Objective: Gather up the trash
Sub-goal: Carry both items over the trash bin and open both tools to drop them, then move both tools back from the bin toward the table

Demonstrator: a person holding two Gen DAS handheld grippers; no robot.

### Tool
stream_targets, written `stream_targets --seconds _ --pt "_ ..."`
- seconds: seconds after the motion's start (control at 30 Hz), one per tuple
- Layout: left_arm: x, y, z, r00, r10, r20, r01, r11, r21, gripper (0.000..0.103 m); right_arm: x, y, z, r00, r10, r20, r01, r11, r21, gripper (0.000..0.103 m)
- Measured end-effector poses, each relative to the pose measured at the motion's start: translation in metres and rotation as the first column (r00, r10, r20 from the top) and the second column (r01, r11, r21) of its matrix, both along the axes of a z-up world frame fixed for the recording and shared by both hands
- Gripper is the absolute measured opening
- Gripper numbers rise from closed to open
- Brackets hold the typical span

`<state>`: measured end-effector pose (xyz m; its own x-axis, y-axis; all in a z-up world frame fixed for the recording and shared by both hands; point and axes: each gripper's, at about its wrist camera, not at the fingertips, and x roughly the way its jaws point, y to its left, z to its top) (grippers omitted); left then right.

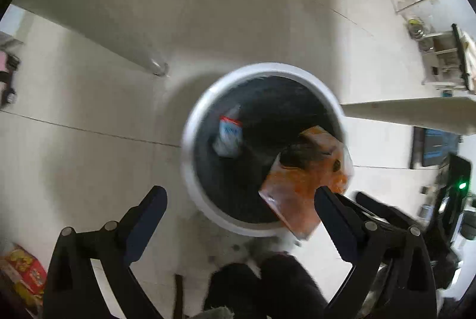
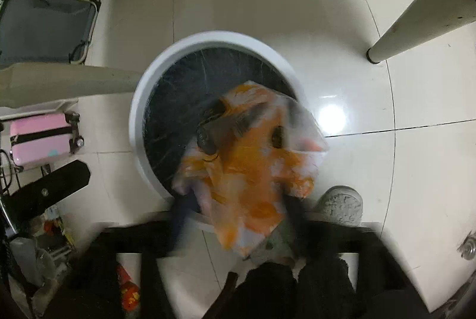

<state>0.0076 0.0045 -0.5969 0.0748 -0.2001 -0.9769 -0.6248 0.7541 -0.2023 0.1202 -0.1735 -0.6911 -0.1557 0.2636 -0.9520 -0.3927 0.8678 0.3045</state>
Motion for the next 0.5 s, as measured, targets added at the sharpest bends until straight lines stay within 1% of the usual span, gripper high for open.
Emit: stream_targets --seconds 0.03,0.07,0.1,0.13,0.17,0.23,0.3,0.37,0.4,0.47,0.5 --pt "-0.003 -0.001 0.005 1.000 0.000 0.001 0.000 0.999 0.034 0.101 -0.001 0.000 0.000 1.000 0.017 0.005 -0.017 1.000 -0.005 0.093" --pt "-0.007 -0.004 0.014 1.000 -0.010 -0.003 0.010 0.997 0.078 0.101 -0.002 0.001 0.002 0.999 0.044 0.028 -0.043 0.999 -0.032 0.095" --pt "-0.009 -0.005 0.018 1.000 -0.018 -0.010 0.019 0.994 0.105 0.101 -0.005 0.006 0.000 0.997 0.060 0.047 -0.057 0.997 -0.049 0.097" --pt "-0.011 -0.007 0.022 0.999 -0.024 -0.021 0.027 0.991 0.128 0.101 -0.007 0.006 0.005 0.993 0.082 0.079 -0.076 0.994 -0.075 0.100" --pt "-0.013 -0.009 0.032 0.999 -0.029 -0.028 0.033 0.988 0.151 0.101 -0.009 0.007 0.010 0.989 0.103 0.108 -0.092 0.990 -0.102 0.101" --pt "-0.021 -0.008 0.045 0.999 -0.023 -0.032 0.028 0.986 0.163 0.101 -0.009 0.006 0.017 0.980 0.137 0.144 -0.115 0.982 -0.153 0.102" --pt "-0.025 -0.014 0.063 0.999 -0.015 -0.034 0.020 0.986 0.167 0.101 -0.011 0.006 0.030 0.972 0.163 0.171 -0.129 0.972 -0.196 0.102" --pt "-0.028 -0.020 0.086 0.999 -0.009 -0.034 0.015 0.986 0.169 0.101 -0.012 0.004 0.044 0.968 0.177 0.179 -0.138 0.968 -0.211 0.102" --pt "-0.028 -0.020 0.092 0.999 -0.007 -0.033 0.012 0.986 0.168 0.101 -0.014 0.001 0.056 0.964 0.187 0.190 -0.141 0.962 -0.233 0.102" --pt "-0.034 -0.026 0.119 1.000 -0.002 -0.026 0.006 0.986 0.166 0.101 -0.016 -0.001 0.071 0.961 0.187 0.202 -0.138 0.962 -0.236 0.102" --pt "-0.033 -0.026 0.117 1.000 -0.001 -0.023 0.005 0.986 0.165 0.101 -0.018 -0.004 0.084 0.960 0.188 0.208 -0.135 0.961 -0.242 0.102"
